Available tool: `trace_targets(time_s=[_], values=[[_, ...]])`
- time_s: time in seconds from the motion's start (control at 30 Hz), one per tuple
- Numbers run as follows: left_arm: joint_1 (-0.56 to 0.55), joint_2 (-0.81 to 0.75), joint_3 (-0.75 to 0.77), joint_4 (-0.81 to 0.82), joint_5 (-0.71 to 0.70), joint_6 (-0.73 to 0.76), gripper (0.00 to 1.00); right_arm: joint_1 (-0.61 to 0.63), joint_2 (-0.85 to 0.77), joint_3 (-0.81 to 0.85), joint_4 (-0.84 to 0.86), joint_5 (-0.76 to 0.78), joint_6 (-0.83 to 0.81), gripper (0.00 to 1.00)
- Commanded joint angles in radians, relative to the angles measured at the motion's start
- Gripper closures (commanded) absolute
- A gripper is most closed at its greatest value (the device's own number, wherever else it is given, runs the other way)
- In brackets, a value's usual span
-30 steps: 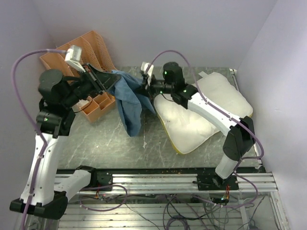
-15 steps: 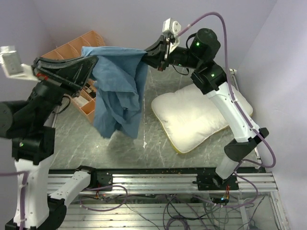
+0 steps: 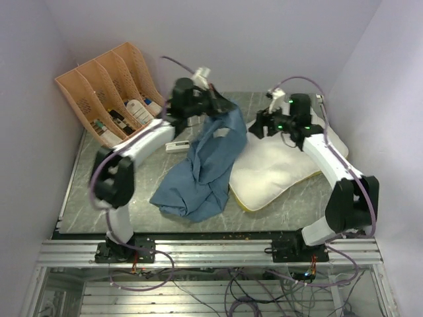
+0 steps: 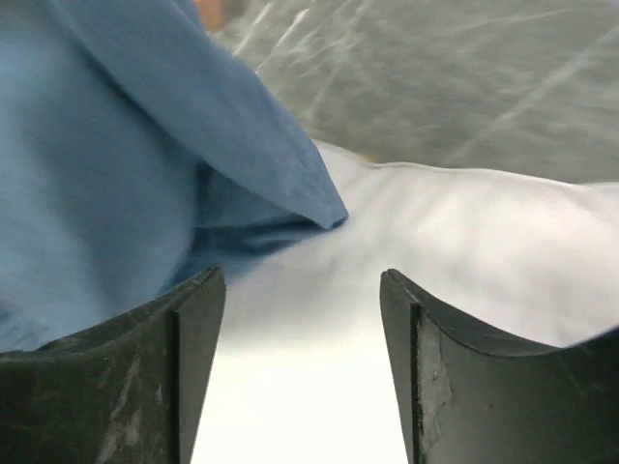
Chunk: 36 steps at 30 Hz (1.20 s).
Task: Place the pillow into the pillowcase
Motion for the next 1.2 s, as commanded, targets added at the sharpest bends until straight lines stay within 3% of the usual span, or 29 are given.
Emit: trace_targets(time_s=[0.0,0.17,0.3,0.43,0.57,0.93,1.17], values=[[-0.095,0.239,0.22,0.077,0.053,-0.047,0.93,-0.122,-0.203,0.003,-0.004,-0.091,-0.104,0.29],[-0.114,0.366,0.331,0.078,0.015,-0.072,0.83,-0.162,-0.326,-0.039,-0.098,-0.293,-0.237,0.18],[-0.115,0.333,0.388,-0.091,-0.068,0.026,0.48,-0.162,-0.364,-0.089,-0.068,-0.445,-0.212,0.18],[-0.114,0.202,0.364,-0.245,-0.23,0.201,0.23,-0.162,-0.338,-0.089,-0.06,-0.505,-0.194,0.17],[-0.096,0.021,0.259,-0.279,-0.351,0.303,0.03,-0.162,-0.31,-0.085,-0.073,-0.534,-0.194,0.17],[0.109,-0.413,-0.258,-0.069,-0.186,0.226,0.01,-0.162,-0.331,-0.09,-0.052,-0.563,-0.187,0.16],[0.166,-0.655,-0.457,-0.145,-0.201,0.237,0.02,-0.16,-0.335,-0.106,-0.01,-0.568,-0.17,0.16]])
